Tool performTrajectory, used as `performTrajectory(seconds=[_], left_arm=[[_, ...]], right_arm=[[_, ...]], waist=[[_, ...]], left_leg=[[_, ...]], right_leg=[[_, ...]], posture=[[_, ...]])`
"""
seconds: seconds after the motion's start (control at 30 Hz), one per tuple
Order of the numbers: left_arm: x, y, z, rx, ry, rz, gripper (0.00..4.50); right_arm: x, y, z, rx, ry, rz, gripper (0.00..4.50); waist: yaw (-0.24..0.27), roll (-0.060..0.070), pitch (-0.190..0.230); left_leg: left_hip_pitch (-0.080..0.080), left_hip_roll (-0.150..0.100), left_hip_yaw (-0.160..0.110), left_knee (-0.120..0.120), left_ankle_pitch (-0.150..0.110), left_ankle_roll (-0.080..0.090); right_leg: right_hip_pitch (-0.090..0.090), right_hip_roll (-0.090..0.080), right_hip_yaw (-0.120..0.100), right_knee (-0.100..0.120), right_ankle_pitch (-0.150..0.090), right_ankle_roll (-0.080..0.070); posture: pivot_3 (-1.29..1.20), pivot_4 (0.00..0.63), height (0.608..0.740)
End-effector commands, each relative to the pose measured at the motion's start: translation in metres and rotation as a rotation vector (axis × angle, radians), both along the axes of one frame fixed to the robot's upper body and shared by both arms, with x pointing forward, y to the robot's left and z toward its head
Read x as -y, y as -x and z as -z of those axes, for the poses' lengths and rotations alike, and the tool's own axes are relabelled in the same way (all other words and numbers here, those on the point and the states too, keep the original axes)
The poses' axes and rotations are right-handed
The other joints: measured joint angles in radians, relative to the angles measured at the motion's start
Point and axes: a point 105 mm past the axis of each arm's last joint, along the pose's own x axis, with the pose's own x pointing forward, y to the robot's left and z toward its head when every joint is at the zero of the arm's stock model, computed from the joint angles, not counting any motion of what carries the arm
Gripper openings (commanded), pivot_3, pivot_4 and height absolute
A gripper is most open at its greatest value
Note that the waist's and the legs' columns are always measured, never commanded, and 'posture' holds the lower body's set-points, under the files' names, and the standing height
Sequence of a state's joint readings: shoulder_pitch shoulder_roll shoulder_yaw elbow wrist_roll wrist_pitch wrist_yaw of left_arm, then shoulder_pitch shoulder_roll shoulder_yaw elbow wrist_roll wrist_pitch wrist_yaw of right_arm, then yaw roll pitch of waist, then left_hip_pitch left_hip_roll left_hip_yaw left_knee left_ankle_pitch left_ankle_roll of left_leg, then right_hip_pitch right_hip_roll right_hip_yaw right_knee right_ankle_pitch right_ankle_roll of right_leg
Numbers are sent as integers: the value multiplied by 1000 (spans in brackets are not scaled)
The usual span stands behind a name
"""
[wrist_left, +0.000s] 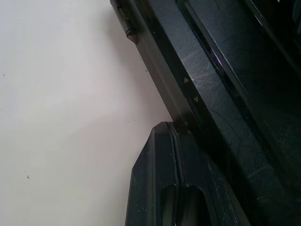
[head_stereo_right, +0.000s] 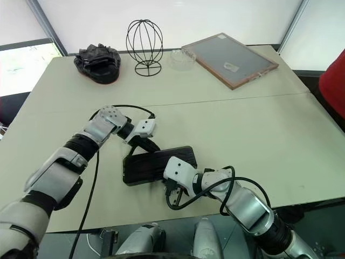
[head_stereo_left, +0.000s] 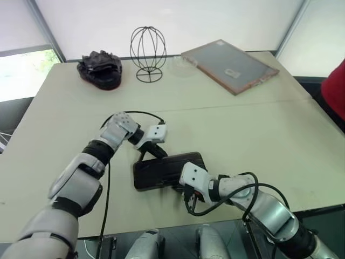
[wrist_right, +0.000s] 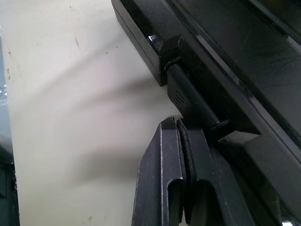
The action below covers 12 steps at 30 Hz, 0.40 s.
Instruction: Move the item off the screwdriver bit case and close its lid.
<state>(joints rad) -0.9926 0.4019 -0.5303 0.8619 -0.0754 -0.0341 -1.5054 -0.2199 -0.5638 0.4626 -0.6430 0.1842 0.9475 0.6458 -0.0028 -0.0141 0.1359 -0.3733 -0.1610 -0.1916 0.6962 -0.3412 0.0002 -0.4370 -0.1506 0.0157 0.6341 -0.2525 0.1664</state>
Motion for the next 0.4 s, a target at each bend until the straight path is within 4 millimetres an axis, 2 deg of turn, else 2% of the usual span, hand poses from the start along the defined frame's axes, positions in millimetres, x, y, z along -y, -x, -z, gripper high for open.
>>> performTrajectory(seconds=[0.03, 0.13, 0.23, 0.3, 0.4], left_arm=[[13, -7, 5, -30, 68, -67, 0], [-12, -36, -8, 113, 55, -230, 0], [-38, -59, -34, 194, 125, -399, 0], [-55, -68, -51, 220, 190, -492, 0], [-77, -75, -68, 274, 260, -587, 0]], right_arm=[[11, 2, -33, 30, -115, 65, 76], [19, 22, -48, -31, -215, 55, 76], [32, 30, -65, -44, -299, 73, 76], [44, 27, -79, -25, -361, 104, 76], [63, 9, -95, 42, -427, 201, 76]], waist=[[21, 0, 0], [43, -1, 1], [38, -1, 1], [28, 0, 1], [23, 0, 1]], left_leg=[[-1, -1, -1, 1, 0, 0], [-1, -3, -2, 4, 0, 0], [-1, -2, -1, 4, 0, 0], [-1, 0, 1, 3, 0, 0], [-1, 0, 1, 1, 0, 1]], right_leg=[[0, 0, 0, -1, 0, 0], [4, -1, 0, -3, 0, 0], [4, 0, 1, -3, 1, 0], [1, 0, 1, -2, 1, 1], [0, -1, 1, -1, 1, 1]], posture=[[0, 150, 740], [0, 150, 740], [0, 150, 740], [0, 150, 740], [0, 150, 740]])
